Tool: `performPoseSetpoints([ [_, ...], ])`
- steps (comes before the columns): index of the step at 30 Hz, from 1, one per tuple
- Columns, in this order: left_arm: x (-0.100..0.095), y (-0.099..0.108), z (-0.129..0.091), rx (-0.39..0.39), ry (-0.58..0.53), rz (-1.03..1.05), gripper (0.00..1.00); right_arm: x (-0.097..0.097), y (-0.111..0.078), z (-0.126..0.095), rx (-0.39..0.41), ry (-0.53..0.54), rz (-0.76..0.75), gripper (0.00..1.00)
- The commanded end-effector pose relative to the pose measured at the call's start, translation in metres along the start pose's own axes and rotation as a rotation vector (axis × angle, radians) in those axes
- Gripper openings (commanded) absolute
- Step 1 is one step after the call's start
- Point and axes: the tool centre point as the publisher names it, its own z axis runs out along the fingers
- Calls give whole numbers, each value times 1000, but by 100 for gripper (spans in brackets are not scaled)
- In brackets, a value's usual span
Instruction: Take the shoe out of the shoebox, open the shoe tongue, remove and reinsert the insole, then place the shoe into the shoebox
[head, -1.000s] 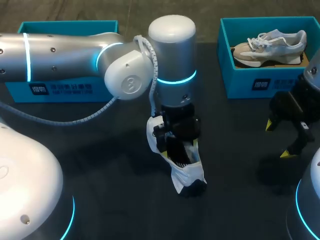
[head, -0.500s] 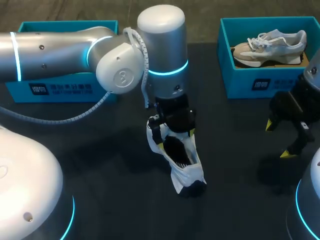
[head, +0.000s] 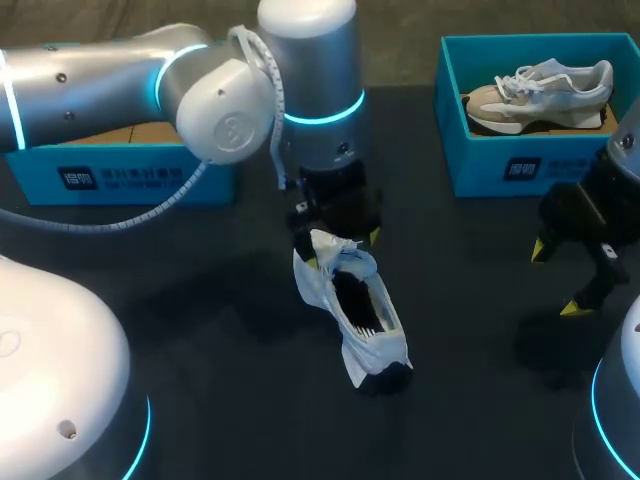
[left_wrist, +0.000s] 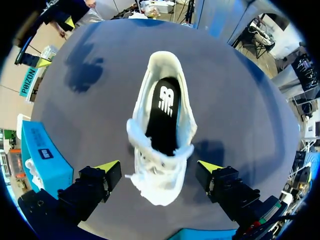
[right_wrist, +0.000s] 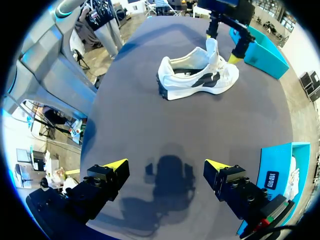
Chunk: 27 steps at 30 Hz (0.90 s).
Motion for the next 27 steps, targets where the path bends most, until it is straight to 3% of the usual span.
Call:
performPoseSetpoints([
  [1, 10, 8, -21, -22, -20, -14, 100, 0, 0, 1, 3, 0, 1, 100],
  [5, 8, 15, -30, -17, -36, -21, 100, 0, 0, 1, 3, 0, 1, 100],
  [13, -2, 26, -38, -25, -44, -14, 49, 0, 0, 1, 3, 0, 1, 100],
  [18, -7, 26, -38, -3, -42, -3, 49, 0, 0, 1, 3, 0, 1, 100],
  [27, -11, -1, -11, 38, -16, 41, 42, 0, 0, 1, 3, 0, 1, 100],
])
